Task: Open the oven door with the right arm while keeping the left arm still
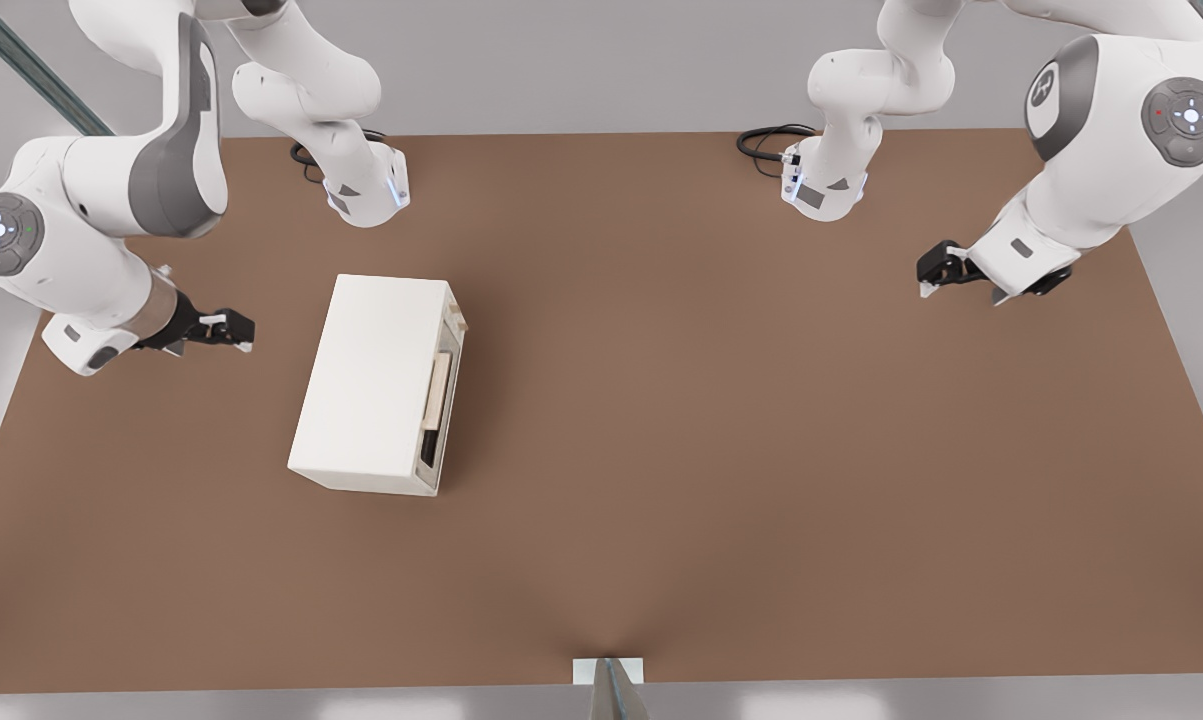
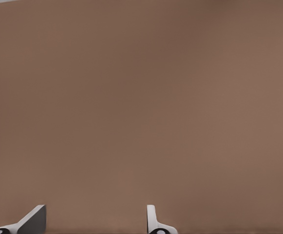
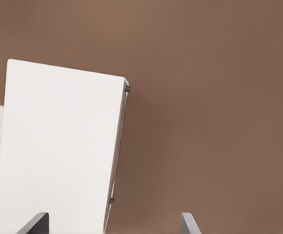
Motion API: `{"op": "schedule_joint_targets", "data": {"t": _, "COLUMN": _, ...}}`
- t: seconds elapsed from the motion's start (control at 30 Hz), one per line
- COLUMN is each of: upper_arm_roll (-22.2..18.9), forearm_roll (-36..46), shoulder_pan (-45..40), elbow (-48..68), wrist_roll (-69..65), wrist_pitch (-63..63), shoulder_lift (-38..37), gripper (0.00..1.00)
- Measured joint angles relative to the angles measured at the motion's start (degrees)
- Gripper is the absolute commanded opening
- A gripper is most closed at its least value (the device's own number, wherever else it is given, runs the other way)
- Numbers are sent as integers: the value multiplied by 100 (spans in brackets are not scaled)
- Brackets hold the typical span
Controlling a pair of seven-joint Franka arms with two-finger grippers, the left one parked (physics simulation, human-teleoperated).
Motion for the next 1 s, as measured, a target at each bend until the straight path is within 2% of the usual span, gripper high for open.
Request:
{"op": "schedule_joint_targets", "data": {"t": 0.1, "upper_arm_roll": 12, "forearm_roll": -95, "shoulder_pan": 34, "elbow": 2, "wrist_roll": -31, "wrist_pitch": -21, "shoulder_lift": 61, "gripper": 100}}
{"op": "schedule_joint_targets", "data": {"t": 0.13, "upper_arm_roll": 14, "forearm_roll": -280, "shoulder_pan": 157, "elbow": 14, "wrist_roll": -38, "wrist_pitch": -26, "shoulder_lift": 173, "gripper": 97}}
{"op": "schedule_joint_targets", "data": {"t": 0.17, "upper_arm_roll": 10, "forearm_roll": -534, "shoulder_pan": 491, "elbow": 97, "wrist_roll": -43, "wrist_pitch": -33, "shoulder_lift": 400, "gripper": 36}}
{"op": "schedule_joint_targets", "data": {"t": 0.2, "upper_arm_roll": 7, "forearm_roll": -815, "shoulder_pan": 1072, "elbow": 244, "wrist_roll": -48, "wrist_pitch": -50, "shoulder_lift": 689, "gripper": 21}}
{"op": "schedule_joint_targets", "data": {"t": 0.3, "upper_arm_roll": 18, "forearm_roll": -1651, "shoulder_pan": 2791, "elbow": 743, "wrist_roll": -24, "wrist_pitch": -176, "shoulder_lift": 1587, "gripper": 21}}
{"op": "schedule_joint_targets", "data": {"t": 0.43, "upper_arm_roll": -3, "forearm_roll": -2700, "shoulder_pan": 3701, "elbow": 1105, "wrist_roll": 70, "wrist_pitch": -565, "shoulder_lift": 2384, "gripper": 21}}
{"op": "schedule_joint_targets", "data": {"t": 0.63, "upper_arm_roll": -33, "forearm_roll": -3587, "shoulder_pan": 3994, "elbow": 1256, "wrist_roll": 335, "wrist_pitch": -1080, "shoulder_lift": 3084, "gripper": 21}}
{"op": "schedule_joint_targets", "data": {"t": 1.0, "upper_arm_roll": -31, "forearm_roll": -3843, "shoulder_pan": 4041, "elbow": 1547, "wrist_roll": 979, "wrist_pitch": -1532, "shoulder_lift": 3616, "gripper": 21}}
